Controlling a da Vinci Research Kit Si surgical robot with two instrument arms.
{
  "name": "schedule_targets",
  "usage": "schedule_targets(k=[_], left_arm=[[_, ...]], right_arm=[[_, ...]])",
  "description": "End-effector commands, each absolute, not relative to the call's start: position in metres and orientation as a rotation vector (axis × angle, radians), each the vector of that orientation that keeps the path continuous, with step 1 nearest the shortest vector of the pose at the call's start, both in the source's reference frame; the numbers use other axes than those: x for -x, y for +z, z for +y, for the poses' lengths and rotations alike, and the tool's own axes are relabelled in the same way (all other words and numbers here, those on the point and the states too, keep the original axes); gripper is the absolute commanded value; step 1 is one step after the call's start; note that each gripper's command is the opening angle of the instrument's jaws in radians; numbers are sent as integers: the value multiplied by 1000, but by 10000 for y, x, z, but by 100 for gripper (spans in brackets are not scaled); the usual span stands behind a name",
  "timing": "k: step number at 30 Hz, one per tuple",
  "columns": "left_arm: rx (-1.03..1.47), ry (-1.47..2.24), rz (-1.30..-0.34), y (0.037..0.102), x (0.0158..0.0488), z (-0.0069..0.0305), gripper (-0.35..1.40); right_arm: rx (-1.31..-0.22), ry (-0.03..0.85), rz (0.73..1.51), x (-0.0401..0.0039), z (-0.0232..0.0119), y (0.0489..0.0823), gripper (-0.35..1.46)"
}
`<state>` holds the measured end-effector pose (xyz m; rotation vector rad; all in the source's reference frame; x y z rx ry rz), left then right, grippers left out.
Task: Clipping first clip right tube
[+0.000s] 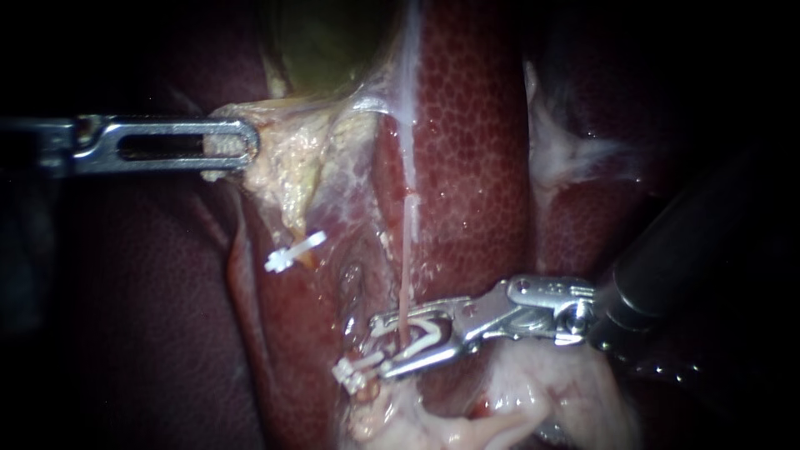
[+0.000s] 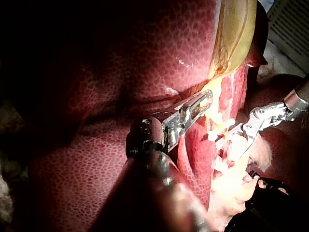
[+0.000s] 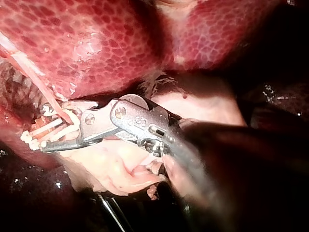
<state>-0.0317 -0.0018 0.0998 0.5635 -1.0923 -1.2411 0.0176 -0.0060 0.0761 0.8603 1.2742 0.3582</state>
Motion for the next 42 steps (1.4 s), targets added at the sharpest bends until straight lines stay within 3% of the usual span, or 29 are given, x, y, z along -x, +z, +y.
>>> schedule_targets(k=[1,13,15,18,24,42], left_arm=[[-563,-1241,-1092,998,317,-18,-35],[-563,-1241,-1092,998,317,-19,-35],[-563,-1241,-1092,999,317,-19,-35],[-563,-1241,-1092,999,317,-19,-35],[-563,-1241,-1092,999,317,-19,-35],[-563,-1241,-1092,999,317,-19,-35]], right_arm=[[-861,357,1274,-177,-61,762,37],[-863,360,1272,-177,-62,767,21],[-868,355,1272,-176,-62,767,11],[-923,373,1258,-174,-62,766,-35],[-940,376,1212,-173,-61,764,-35],[-938,372,1209,-172,-64,767,-35]])
